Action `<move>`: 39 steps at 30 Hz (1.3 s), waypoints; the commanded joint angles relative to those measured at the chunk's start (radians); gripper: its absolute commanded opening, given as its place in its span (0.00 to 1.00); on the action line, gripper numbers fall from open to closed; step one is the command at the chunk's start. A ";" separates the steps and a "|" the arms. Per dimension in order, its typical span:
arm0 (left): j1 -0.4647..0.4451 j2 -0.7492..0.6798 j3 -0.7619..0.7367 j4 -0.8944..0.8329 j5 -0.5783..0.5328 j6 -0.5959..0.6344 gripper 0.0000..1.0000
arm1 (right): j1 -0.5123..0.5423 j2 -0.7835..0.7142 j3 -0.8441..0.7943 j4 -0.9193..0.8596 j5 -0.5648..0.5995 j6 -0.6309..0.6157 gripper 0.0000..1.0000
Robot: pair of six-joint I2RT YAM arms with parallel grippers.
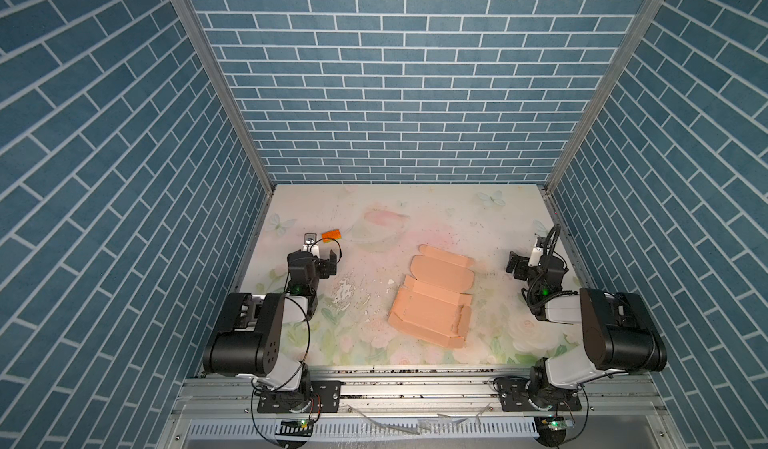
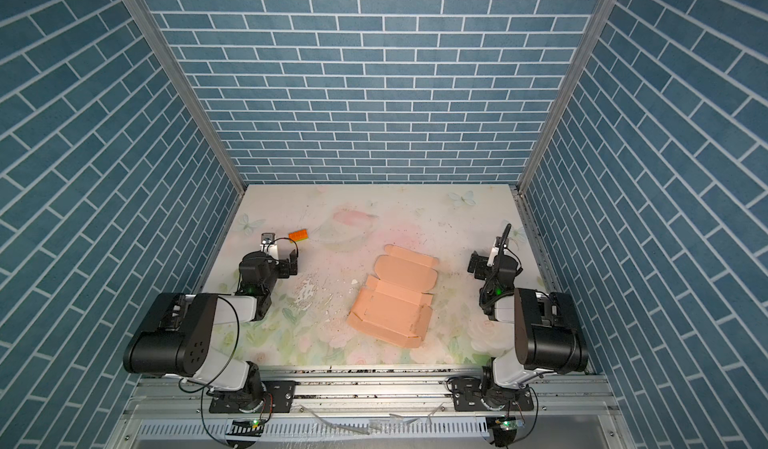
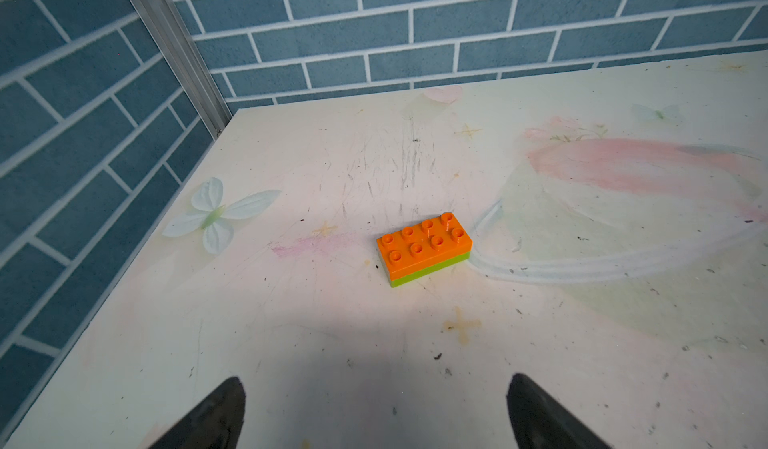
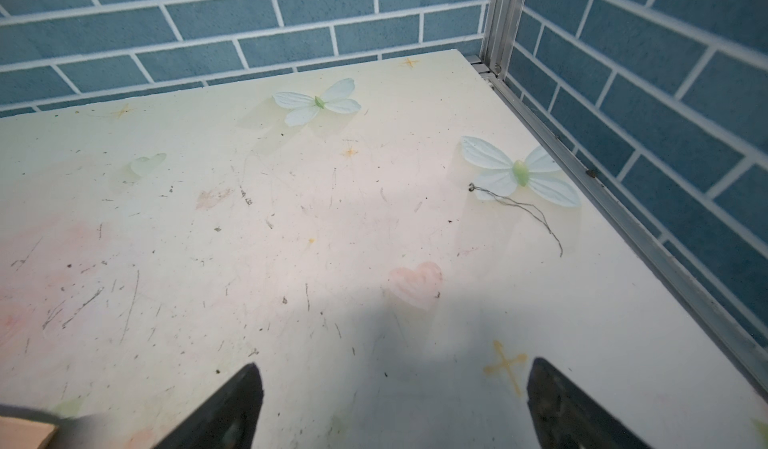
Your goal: Fold the paper box
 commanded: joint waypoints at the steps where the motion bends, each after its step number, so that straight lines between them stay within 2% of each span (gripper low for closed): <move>1: -0.001 0.012 0.018 0.013 0.001 0.010 1.00 | -0.004 0.013 0.028 0.025 0.010 -0.045 0.99; 17: 0.001 0.012 0.019 0.012 0.003 0.008 1.00 | -0.004 0.014 0.029 0.023 0.015 -0.046 0.99; 19: -0.003 0.003 0.023 -0.002 -0.028 0.001 0.99 | -0.003 0.013 0.028 0.027 0.019 -0.045 0.99; 27: -0.028 -0.173 0.120 -0.296 -0.162 -0.018 1.00 | 0.008 -0.001 0.001 0.067 0.067 -0.039 0.96; 30: -0.037 -0.245 0.178 -0.419 -0.200 -0.080 1.00 | 0.017 -0.041 -0.013 0.059 0.109 -0.039 0.97; 35: -0.037 -0.313 0.330 -0.672 -0.173 -0.188 0.99 | 0.056 -0.138 0.023 -0.088 0.202 -0.057 0.95; 39: -0.058 -0.342 0.442 -0.856 -0.171 -0.219 1.00 | 0.090 -0.219 0.077 -0.231 0.276 -0.065 0.95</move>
